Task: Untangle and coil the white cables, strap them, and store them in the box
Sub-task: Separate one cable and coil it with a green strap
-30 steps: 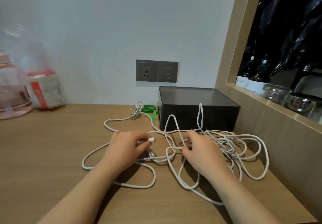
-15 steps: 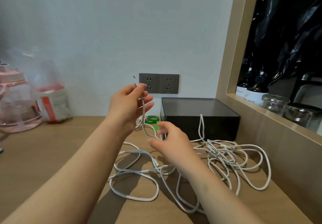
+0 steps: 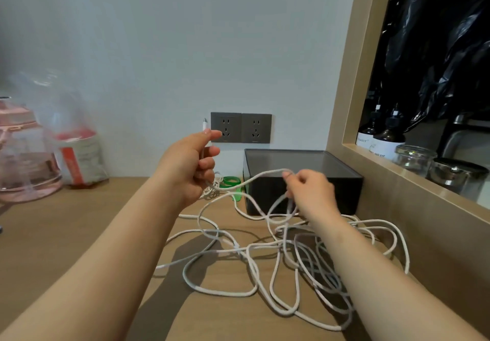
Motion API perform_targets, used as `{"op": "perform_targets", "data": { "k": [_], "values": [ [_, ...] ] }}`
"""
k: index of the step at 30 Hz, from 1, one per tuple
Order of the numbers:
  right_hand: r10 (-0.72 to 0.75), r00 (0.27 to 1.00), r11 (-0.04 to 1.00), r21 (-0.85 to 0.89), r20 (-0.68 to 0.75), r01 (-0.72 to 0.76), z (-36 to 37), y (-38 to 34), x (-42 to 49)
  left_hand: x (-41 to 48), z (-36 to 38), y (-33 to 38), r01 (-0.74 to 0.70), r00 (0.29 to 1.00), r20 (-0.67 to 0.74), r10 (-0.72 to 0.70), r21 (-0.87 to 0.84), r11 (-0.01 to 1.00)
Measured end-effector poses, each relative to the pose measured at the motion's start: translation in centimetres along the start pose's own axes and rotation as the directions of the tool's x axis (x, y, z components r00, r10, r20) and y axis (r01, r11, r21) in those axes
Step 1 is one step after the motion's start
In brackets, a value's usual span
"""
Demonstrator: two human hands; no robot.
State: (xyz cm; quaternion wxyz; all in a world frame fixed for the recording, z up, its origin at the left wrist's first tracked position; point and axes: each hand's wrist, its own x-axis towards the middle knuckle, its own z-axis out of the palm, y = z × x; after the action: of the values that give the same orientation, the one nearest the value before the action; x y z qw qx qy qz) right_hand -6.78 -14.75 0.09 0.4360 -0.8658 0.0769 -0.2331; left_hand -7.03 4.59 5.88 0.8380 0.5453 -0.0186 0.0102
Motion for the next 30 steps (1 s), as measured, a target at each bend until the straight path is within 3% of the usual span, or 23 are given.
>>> {"op": "perform_targets", "data": {
  "k": [6,7,9,12,16,18,20,21,23,24,25,27,30],
  "values": [
    [-0.099,0.93,0.944,0.261,-0.353,0.2,-3.9,-2.7,0.2,0.2,-0.2,-2.5,-0.237,0.964,-0.016,0.267,0.409,0.881],
    [-0.099,0.935,0.938,0.283,-0.34,0.202,-4.2,-2.8,0.1,0.3,-0.3,-3.1,-0.268,0.948,-0.027,0.317,0.467,0.843],
    [-0.097,0.981,0.962,0.235,-0.169,0.136,-4.0,-2.0,-0.4,0.1,-0.7,-4.4,-0.306,0.926,-0.011,0.377,0.563,0.768],
    [-0.035,0.996,0.999,0.018,0.084,0.034,-3.3,0.2,-1.3,-0.2,-1.6,-7.0,-0.268,0.957,0.098,0.275,0.663,0.699],
    [0.079,0.967,0.99,-0.131,0.241,-0.048,-2.9,2.1,-2.2,0.4,-3.4,-9.5,-0.128,0.991,0.12,0.058,0.747,0.652],
    [0.131,0.966,0.98,-0.177,0.225,-0.092,-3.0,2.6,-2.1,0.6,-4.1,-9.4,-0.049,0.99,0.13,-0.058,0.69,0.722],
    [0.133,0.987,0.97,-0.217,0.092,-0.111,-3.1,2.7,-2.0,0.6,-4.4,-9.2,-0.038,0.974,0.186,-0.126,0.69,0.723],
    [0.096,0.995,0.968,-0.235,0.007,-0.092,-3.0,2.6,-2.1,0.7,-4.5,-9.2,-0.102,0.969,0.222,-0.113,0.767,0.634],
    [-0.08,0.992,0.957,-0.284,-0.094,0.05,-2.4,1.9,-2.5,1.2,-4.7,-9.4,-0.242,0.955,0.284,-0.09,0.916,0.319],
    [-0.203,0.975,0.936,-0.309,-0.085,0.168,-2.0,1.4,-2.8,1.4,-4.7,-9.5,-0.289,0.945,0.311,-0.099,0.938,0.191],
    [-0.312,0.95,0.902,-0.325,-0.031,0.286,-1.5,0.9,-3.0,1.5,-4.9,-9.7,-0.324,0.932,0.339,-0.125,0.938,0.125],
    [-0.435,0.884,0.835,-0.293,0.169,0.467,-0.3,-0.1,-3.5,1.7,-5.0,-9.8,-0.371,0.911,0.381,-0.159,0.924,0.089],
    [-0.414,0.774,0.826,-0.16,0.48,0.541,1.5,-0.4,-3.6,1.9,-5.2,-9.8,-0.412,0.902,0.417,-0.111,0.909,0.07]
  ]
}}
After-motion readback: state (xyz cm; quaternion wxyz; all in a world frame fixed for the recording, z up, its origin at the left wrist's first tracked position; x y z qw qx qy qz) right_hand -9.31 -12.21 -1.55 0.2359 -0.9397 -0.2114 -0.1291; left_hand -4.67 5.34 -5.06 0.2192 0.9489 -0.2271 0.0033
